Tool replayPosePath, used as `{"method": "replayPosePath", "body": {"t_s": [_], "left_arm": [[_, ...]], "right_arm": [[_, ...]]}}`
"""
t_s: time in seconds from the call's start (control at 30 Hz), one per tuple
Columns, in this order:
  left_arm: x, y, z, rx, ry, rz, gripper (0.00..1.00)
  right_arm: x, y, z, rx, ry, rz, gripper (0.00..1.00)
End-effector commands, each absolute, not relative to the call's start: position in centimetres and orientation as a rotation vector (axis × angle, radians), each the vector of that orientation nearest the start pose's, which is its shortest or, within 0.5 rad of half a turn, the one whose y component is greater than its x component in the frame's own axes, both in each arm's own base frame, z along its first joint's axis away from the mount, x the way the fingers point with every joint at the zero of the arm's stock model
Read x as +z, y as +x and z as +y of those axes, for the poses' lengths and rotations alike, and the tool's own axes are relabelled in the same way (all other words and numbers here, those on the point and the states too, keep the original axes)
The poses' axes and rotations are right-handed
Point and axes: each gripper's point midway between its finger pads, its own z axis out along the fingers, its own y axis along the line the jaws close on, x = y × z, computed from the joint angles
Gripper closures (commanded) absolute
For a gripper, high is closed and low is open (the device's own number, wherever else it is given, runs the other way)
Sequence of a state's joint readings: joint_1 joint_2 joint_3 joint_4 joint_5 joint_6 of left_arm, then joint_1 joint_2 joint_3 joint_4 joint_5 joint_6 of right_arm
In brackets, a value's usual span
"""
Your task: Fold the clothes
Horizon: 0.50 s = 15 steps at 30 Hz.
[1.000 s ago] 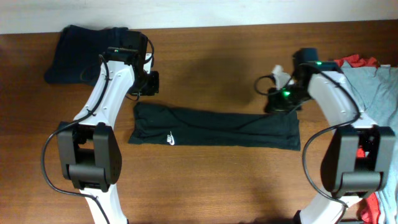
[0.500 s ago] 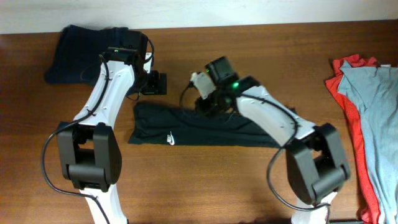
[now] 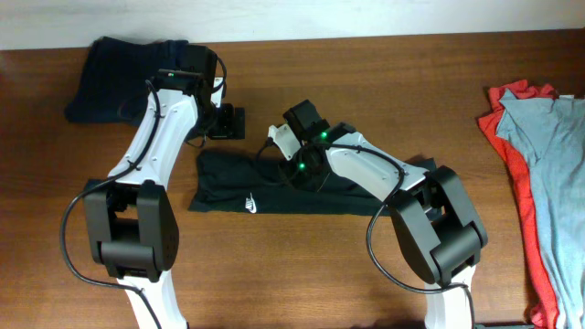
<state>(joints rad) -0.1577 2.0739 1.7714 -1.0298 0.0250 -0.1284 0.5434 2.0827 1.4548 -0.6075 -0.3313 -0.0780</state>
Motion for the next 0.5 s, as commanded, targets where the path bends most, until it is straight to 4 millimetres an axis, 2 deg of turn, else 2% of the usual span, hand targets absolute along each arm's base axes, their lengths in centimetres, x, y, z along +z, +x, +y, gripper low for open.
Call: {"method": "replayPosePath", "body": {"t_s": [0.0, 0.47], "left_arm": [[10.0, 45.4, -7.4, -0.08, 0.044, 2.881, 0.01], [10.0, 45.4, -7.4, -0.08, 0.044, 2.881, 0.01]], "right_arm": [[2.4, 35.7, 28.9, 0.605, -0.951, 2.706, 0.96], [1.9, 34.5, 28.2, 0.598, -0.956, 2.767, 0.96]]}}
